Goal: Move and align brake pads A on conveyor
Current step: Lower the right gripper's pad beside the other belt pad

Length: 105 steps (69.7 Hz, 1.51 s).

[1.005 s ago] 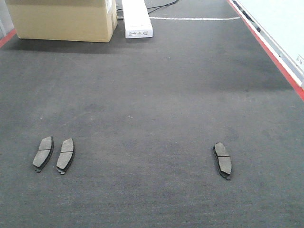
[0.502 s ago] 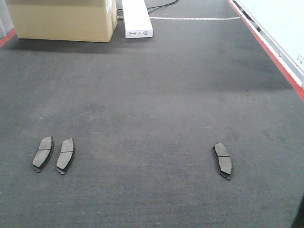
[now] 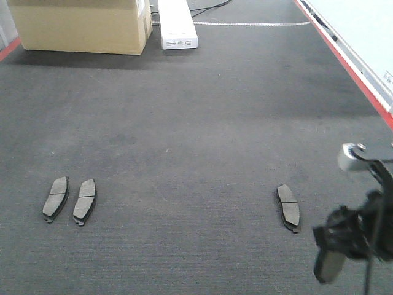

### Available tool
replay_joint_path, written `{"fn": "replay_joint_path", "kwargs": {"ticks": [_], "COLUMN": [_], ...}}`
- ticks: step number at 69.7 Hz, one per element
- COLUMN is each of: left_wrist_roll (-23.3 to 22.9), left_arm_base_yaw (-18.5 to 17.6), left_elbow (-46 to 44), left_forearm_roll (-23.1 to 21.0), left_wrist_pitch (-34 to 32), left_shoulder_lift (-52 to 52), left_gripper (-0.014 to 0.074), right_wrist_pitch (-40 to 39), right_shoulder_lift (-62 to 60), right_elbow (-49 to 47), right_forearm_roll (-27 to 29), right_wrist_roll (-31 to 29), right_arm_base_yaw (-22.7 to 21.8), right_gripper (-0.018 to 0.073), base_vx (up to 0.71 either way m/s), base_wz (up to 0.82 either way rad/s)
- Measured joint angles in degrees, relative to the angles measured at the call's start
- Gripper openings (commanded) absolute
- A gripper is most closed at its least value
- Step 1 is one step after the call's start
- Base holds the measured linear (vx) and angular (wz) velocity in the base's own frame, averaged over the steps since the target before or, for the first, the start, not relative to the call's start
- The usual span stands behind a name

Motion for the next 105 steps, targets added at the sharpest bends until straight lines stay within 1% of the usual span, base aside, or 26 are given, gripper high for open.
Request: {"fn": "replay_joint_path", "kwargs": {"ticks": [10,22,43,59,87,105], "left_wrist_roll": [0.0,0.0,0.0,0.0,0.0,0.0], "left_arm_base_yaw": [0.0,0.0,0.0,0.0,0.0,0.0], "left_elbow": [0.0,0.0,0.0,0.0,0.0,0.0], "left_forearm_roll": [0.0,0.0,0.0,0.0,0.0,0.0], "left_wrist_pitch": [0.0,0.0,0.05,0.05,0.05,0.05], "left_shoulder_lift": [0.0,0.0,0.0,0.0,0.0,0.0], "left_gripper": [-0.0006,-0.0006,-0.0006,-0.0006,-0.0006,-0.0006], "right_wrist_pitch": [-0.64,-0.85,5.59,7.11,12.18,13.23], "right_shoulder_lift": [7.04,15.37,32.28,43.11,57.38,61.12], "right_elbow": [-6.35,-14.35,-24.5,-32.85,-45.07,-48.88], "right_forearm_roll": [0.19,0.19,0.19,0.19,-2.14,-2.65], "right_wrist_roll": [-1.8,-2.43,-5.8,-6.45,-7.01,-7.01], "right_arm_base_yaw": [0.0,0.0,0.0,0.0,0.0,0.0], "right_gripper": [-0.0008,-0.0008,-0.0008,-0.0008,-0.0008,0.0008], "base_vx": [0.0,0.0,0.0,0.0,0.0,0.0], "base_wz": [0.0,0.0,0.0,0.0,0.0,0.0]}}
